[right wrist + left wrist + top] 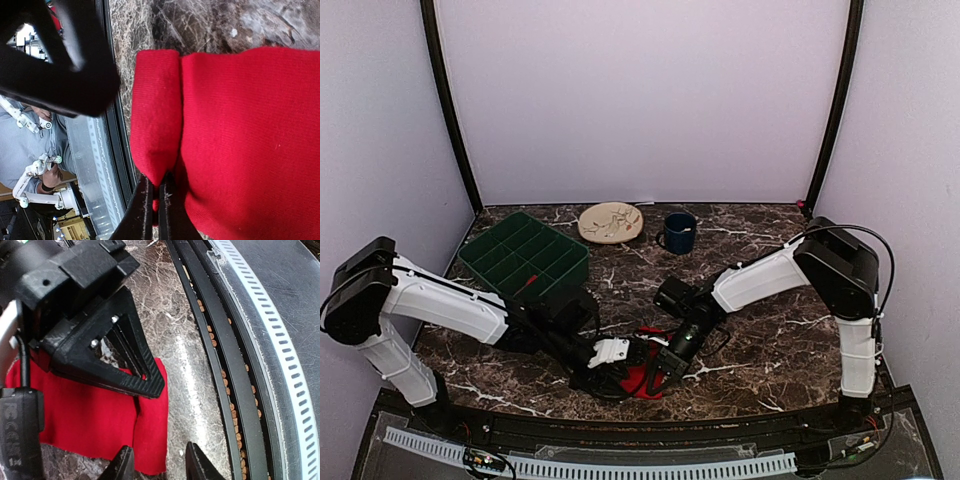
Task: Roll the socks
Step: Roll the sock at the center of the board.
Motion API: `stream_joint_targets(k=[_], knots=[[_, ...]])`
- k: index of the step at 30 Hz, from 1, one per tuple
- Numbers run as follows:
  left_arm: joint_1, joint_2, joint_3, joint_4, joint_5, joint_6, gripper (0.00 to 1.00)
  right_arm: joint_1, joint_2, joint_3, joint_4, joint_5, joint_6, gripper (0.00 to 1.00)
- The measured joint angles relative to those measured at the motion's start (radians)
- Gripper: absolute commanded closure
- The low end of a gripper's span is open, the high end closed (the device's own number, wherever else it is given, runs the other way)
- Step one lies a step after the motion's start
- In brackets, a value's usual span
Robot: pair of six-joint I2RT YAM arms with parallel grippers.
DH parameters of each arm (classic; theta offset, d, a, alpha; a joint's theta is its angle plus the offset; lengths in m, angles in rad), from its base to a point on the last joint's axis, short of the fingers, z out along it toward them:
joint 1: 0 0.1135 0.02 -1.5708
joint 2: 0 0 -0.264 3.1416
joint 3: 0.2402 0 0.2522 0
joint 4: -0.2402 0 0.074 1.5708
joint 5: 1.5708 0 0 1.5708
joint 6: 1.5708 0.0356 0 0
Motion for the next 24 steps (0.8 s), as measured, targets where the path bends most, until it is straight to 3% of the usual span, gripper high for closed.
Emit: stream_joint_targets(k=[24], knots=[[-0.008,0.12,0.048,-0.007,0.006,0.027,0.61,-0.003,-0.005,-0.04,0.032,-0.034,0.003,1.0]])
